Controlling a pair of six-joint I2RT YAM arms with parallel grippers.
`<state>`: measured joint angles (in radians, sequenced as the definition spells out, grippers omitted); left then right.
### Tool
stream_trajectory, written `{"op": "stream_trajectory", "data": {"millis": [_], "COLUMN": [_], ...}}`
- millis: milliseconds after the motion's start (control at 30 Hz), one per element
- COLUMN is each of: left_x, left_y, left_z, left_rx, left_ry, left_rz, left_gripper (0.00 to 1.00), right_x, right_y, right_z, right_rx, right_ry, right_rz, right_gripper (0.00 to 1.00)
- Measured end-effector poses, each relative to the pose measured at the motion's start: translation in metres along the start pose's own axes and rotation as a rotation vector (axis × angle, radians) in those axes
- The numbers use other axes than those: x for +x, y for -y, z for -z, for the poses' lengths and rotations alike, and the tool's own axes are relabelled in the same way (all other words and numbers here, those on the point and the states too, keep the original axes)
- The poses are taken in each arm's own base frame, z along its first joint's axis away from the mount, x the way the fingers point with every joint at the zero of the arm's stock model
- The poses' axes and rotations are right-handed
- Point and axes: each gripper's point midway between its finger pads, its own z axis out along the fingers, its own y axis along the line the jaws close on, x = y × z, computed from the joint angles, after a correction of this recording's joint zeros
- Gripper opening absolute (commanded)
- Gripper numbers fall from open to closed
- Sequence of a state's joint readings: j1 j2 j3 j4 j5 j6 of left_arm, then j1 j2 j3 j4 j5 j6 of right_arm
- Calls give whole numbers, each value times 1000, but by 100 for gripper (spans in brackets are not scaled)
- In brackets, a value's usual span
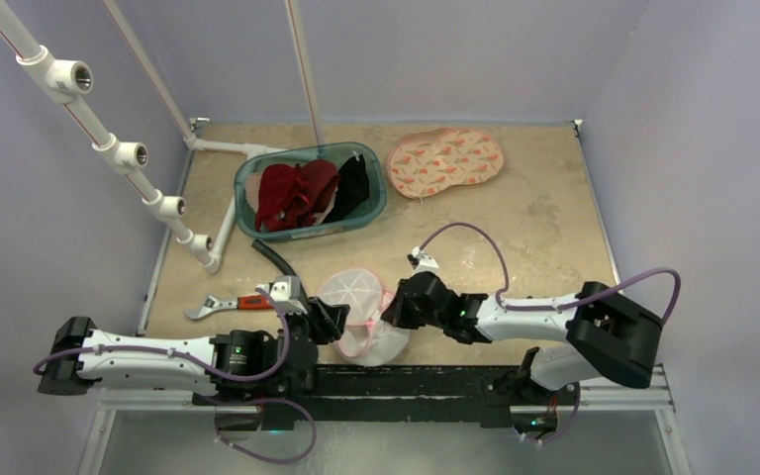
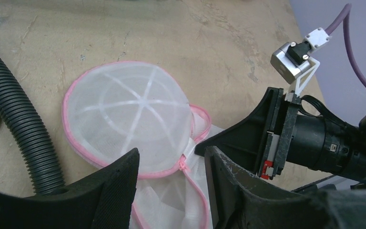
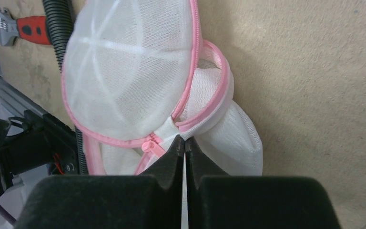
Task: Unzip the laundry bag and remove the bra
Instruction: Adjust the laundry bag at the center of the board.
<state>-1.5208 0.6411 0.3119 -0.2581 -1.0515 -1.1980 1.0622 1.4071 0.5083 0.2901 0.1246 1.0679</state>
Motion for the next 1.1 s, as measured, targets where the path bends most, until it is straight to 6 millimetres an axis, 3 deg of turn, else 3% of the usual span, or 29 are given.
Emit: {"op": "stream_trajectory", "data": {"millis": [200, 367, 533, 700, 833, 867, 933, 1100], "left_x": [-2, -2, 1, 6, 6, 6, 6, 7], "left_y": [0, 0, -1, -2, -1, -1, -1, 1], "left_z": [1, 1, 0, -2, -2, -2, -2, -2], "left_rx": [3, 2, -3, -11, -9, -9, -8, -5], "left_ry": [1, 1, -2, -11, -14, -14, -13, -15], "left_rz": [12, 10, 0, -19, -18, -18, -15, -12], "left_gripper": [51, 51, 51, 51, 51, 51, 51, 51], "right_x": [-27, -65, -92, -90, -83, -83, -81, -87], "right_y": [-17, -32, -6, 14, 26, 27, 28, 21], "right_z": [27, 59, 60, 58, 62, 64, 69, 87], "right_rx": [-61, -128, -42, 29, 68, 70, 73, 64], "right_ry": [109, 255, 319, 289, 254, 251, 249, 278], "right_rz": [76, 185, 252, 315, 340, 336, 325, 224], "right_gripper": [0, 0, 0, 1, 44, 51, 57, 59]}}
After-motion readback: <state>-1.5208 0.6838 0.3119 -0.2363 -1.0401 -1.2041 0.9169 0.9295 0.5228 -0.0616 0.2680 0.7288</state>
